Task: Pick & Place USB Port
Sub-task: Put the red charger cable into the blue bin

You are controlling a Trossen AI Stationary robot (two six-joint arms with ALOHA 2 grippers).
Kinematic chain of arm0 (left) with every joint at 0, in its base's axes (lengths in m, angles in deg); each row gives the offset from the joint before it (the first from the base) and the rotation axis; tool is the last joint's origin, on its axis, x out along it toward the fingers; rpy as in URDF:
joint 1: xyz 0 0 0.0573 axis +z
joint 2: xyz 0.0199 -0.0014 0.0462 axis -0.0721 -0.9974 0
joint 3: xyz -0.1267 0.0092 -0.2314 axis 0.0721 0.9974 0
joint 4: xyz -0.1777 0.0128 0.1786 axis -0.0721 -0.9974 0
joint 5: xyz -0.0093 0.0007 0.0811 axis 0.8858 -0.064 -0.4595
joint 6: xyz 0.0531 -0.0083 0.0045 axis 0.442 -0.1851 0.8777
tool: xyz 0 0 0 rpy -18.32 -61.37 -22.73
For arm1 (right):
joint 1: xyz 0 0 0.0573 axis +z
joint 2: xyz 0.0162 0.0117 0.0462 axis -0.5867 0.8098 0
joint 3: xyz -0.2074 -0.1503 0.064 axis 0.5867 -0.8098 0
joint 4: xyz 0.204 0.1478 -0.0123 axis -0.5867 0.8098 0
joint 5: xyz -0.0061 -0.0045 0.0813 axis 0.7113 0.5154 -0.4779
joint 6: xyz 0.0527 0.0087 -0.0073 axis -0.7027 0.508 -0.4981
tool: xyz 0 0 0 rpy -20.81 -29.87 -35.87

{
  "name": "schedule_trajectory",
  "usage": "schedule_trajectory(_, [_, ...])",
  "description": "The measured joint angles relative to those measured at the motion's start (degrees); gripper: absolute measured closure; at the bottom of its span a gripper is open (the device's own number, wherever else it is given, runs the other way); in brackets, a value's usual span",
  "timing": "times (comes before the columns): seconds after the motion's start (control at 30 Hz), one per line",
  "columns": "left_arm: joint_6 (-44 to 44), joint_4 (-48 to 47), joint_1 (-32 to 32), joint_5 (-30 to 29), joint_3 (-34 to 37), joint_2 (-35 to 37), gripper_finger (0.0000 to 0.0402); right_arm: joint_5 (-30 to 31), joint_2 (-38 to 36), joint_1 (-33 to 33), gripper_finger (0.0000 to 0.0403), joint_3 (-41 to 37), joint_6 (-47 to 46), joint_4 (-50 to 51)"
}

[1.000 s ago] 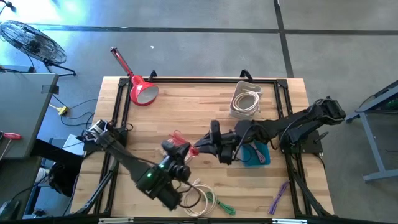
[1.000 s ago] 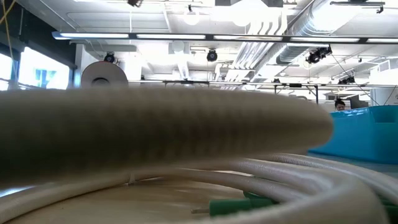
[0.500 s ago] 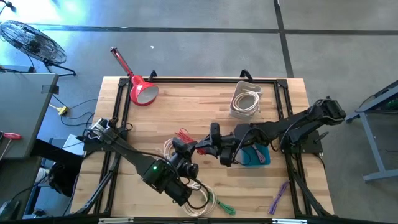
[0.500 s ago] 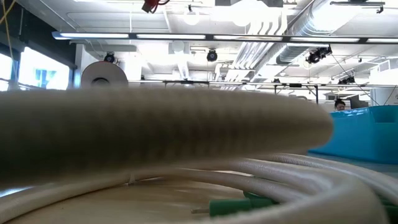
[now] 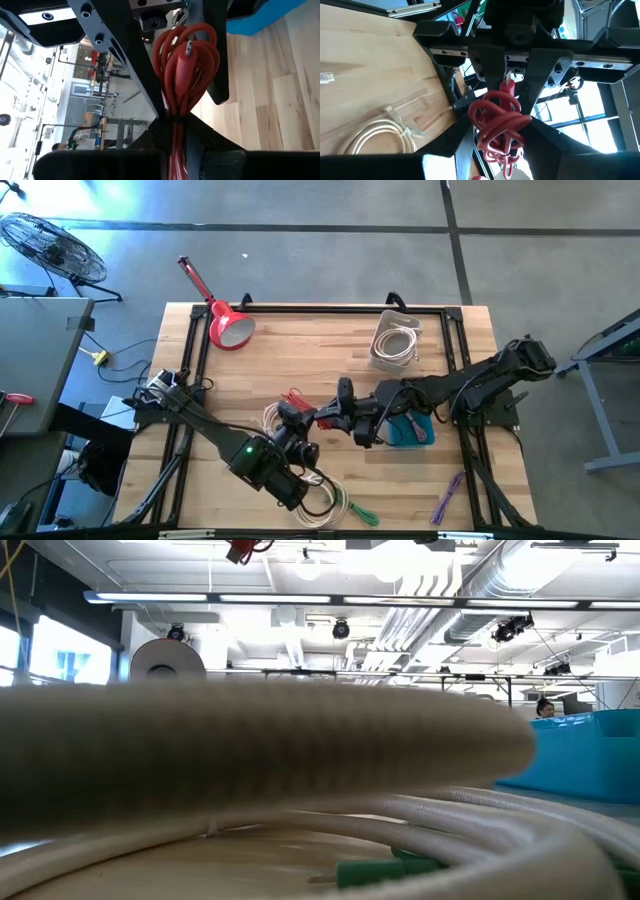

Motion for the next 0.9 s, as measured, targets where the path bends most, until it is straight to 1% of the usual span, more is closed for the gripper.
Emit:
schedule_trajectory(0.13, [0.0,-0.4,0.0,0.2,0.0,0.0,0.0387,0.4,0.0,0.3,0.0259,0.0,-0.1,0.2])
schedule_trajectory(0.27, [-0.3,-0.4,0.0,0.4,0.0,0.0,0.0387,2.9,0.0,1.4,0.0259,0.0,0.3,0.2])
schedule_trajectory(0.47, [-0.9,-0.4,0.0,0.5,0.0,0.0,0.0387,3.9,0.0,2.4,0.0262,0.0,0.4,0.2])
schedule_trajectory(0.53, [-0.9,-0.4,0.0,0.5,0.0,0.0,0.0387,4.8,0.0,2.5,0.0274,0.0,0.4,0.2])
schedule_trajectory(0.6, [-0.9,-0.4,0.0,0.5,0.0,0.0,0.0387,5.0,0.0,2.5,0.0295,0.0,0.4,0.2])
schedule_trajectory(0.77, [-0.9,-0.5,0.0,0.6,0.0,0.0,0.0387,5.2,0.0,2.5,0.0372,0.0,0.2,0.2])
schedule_trajectory(0.8, [-0.9,-0.5,0.0,0.6,0.0,0.0,0.0388,5.4,0.0,2.5,0.0381,0.0,0.2,0.2])
schedule_trajectory(0.9, [-0.9,-0.5,0.0,0.6,0.0,0.0,0.0389,7.3,0.0,2.6,0.0381,0.0,0.1,0.2])
